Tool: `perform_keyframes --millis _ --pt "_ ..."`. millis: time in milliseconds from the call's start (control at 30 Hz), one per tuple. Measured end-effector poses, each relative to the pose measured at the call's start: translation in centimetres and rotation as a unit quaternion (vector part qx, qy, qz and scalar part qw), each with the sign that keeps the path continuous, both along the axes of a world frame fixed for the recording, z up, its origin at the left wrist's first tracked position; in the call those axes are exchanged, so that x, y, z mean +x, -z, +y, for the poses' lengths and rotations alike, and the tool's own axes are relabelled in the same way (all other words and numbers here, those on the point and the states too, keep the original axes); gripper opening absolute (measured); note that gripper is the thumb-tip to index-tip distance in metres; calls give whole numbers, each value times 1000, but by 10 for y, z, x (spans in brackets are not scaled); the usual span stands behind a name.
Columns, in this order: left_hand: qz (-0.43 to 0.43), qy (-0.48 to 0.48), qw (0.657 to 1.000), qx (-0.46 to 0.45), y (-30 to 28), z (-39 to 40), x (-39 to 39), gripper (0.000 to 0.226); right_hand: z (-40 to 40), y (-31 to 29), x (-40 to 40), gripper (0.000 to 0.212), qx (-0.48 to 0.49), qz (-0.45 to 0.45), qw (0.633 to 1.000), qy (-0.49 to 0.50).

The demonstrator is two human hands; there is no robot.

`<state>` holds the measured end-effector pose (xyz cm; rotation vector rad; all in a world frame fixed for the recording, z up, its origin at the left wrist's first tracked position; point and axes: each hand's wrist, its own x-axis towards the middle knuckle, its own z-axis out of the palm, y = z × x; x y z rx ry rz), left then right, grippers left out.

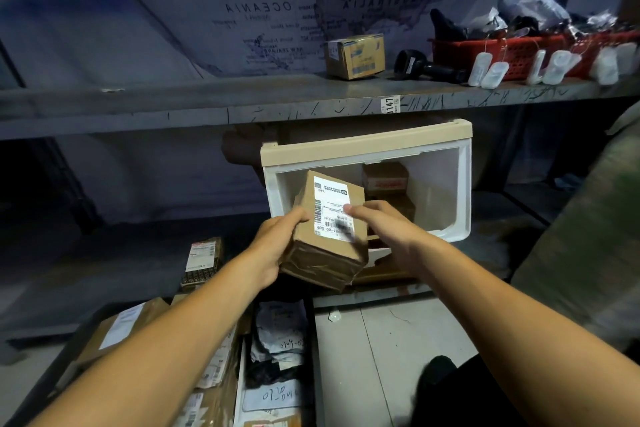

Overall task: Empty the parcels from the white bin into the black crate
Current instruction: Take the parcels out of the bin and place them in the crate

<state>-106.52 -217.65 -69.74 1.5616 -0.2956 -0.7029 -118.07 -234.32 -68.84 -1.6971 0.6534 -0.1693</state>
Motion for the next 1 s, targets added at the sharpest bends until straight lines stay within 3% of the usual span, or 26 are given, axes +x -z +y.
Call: perform_keyframes --millis 167,300,500,700,833,933,967,1000 --pt "45 23 999 -17 0 7 6 35 -8 -3 -2 94 45 6 999 21" --pt "89 45 994 -39 0 9 4 29 -13 -4 -4 50 93 -3 995 22" --pt "124 49 990 -43 -1 9 2 30 -16 -9 -5 38 177 -36 981 65" --pt "146 -17 988 -48 4 6 12 59 -21 -9 -10 56 238 -40 961 135" --pt "173 9 984 -45 9 0 2 76 -21 -5 -10 61 260 -59 949 170" --pt "183 16 980 -74 9 -10 -6 76 -13 0 -3 105 261 -70 949 165" --pt "179 3 981 -79 9 -13 -6 73 -10 0 -3 110 260 -63 951 157" --pt "174 -16 981 -84 8 -13 -5 67 -7 -2 -4 102 247 -47 958 138"
